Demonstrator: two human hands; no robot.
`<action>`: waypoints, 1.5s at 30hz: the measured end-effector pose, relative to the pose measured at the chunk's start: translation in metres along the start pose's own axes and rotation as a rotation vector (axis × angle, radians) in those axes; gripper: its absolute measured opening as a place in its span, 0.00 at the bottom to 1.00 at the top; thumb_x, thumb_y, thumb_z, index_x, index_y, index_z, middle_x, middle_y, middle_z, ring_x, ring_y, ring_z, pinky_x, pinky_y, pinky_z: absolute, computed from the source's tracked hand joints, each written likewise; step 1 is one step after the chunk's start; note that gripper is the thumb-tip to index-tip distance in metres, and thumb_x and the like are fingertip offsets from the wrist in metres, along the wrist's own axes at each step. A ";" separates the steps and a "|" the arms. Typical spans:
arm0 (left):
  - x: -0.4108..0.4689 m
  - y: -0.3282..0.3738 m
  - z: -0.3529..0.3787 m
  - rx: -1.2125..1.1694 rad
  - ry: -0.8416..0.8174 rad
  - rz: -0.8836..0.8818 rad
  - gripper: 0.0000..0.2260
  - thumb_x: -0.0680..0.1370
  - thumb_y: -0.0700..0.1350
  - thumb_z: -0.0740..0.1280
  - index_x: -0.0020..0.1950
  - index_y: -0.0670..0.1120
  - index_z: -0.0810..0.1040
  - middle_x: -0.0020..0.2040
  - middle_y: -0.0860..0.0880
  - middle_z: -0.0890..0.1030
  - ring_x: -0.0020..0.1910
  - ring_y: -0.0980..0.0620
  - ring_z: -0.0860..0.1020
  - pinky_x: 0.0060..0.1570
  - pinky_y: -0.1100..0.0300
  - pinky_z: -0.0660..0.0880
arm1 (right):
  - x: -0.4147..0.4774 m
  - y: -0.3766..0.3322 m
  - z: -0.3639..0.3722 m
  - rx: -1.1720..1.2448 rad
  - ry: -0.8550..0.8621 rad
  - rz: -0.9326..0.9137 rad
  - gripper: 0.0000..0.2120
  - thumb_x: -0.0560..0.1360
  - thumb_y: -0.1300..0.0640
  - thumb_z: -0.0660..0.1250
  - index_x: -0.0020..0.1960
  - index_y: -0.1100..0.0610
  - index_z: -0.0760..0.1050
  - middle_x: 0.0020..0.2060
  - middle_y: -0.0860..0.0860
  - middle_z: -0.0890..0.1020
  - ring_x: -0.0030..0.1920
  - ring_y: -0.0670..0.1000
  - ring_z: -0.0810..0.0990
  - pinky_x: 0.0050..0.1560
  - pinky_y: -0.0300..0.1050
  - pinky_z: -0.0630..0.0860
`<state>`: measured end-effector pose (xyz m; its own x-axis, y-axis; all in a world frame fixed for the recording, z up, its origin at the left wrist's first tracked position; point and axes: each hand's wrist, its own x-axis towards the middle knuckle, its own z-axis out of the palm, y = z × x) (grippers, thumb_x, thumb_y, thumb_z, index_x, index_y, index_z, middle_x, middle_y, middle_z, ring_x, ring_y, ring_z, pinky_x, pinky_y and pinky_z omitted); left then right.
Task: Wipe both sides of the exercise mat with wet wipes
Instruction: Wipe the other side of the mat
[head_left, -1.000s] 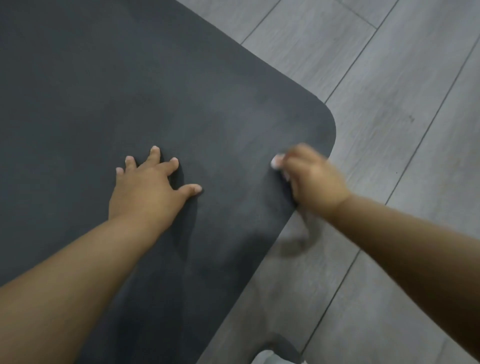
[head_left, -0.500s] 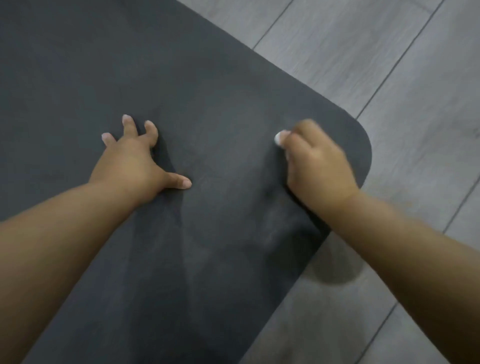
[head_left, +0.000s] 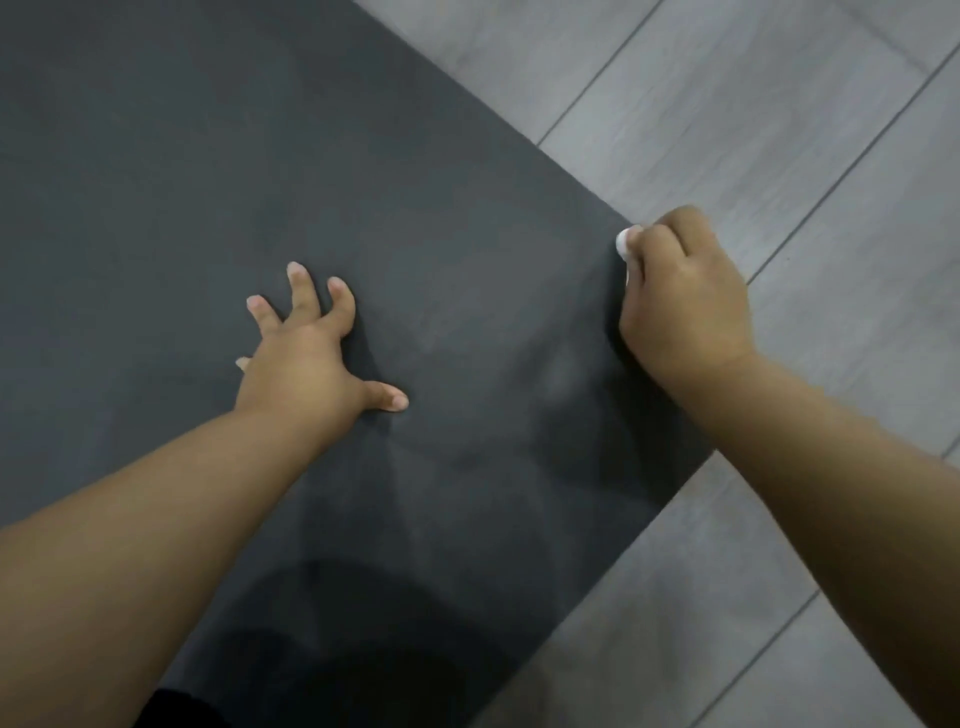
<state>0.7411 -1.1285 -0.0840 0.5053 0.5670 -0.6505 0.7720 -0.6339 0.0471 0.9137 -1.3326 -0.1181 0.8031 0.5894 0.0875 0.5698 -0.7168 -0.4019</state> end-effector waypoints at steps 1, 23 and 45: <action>0.000 0.001 -0.001 -0.002 -0.007 -0.004 0.52 0.64 0.59 0.75 0.77 0.53 0.45 0.76 0.52 0.35 0.74 0.38 0.37 0.67 0.33 0.59 | 0.001 -0.006 0.002 -0.003 -0.018 0.021 0.03 0.71 0.69 0.64 0.44 0.69 0.73 0.41 0.64 0.75 0.30 0.61 0.71 0.29 0.48 0.70; 0.007 -0.028 -0.035 0.234 -0.061 0.212 0.40 0.71 0.62 0.69 0.76 0.55 0.51 0.77 0.53 0.48 0.71 0.42 0.61 0.56 0.49 0.71 | 0.018 -0.081 0.022 -0.086 -0.257 -0.324 0.07 0.71 0.67 0.66 0.49 0.66 0.76 0.44 0.65 0.75 0.34 0.63 0.76 0.31 0.49 0.73; 0.051 -0.088 -0.052 0.119 0.037 0.111 0.46 0.69 0.66 0.68 0.77 0.50 0.46 0.77 0.50 0.40 0.73 0.33 0.46 0.65 0.38 0.64 | 0.050 -0.125 0.049 -0.049 0.038 0.201 0.07 0.77 0.62 0.60 0.49 0.64 0.75 0.52 0.62 0.73 0.45 0.63 0.75 0.46 0.51 0.71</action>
<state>0.7192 -1.0168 -0.0822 0.6009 0.5075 -0.6175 0.6604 -0.7505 0.0259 0.8741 -1.1948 -0.1078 0.9070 0.4188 0.0447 0.4045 -0.8365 -0.3697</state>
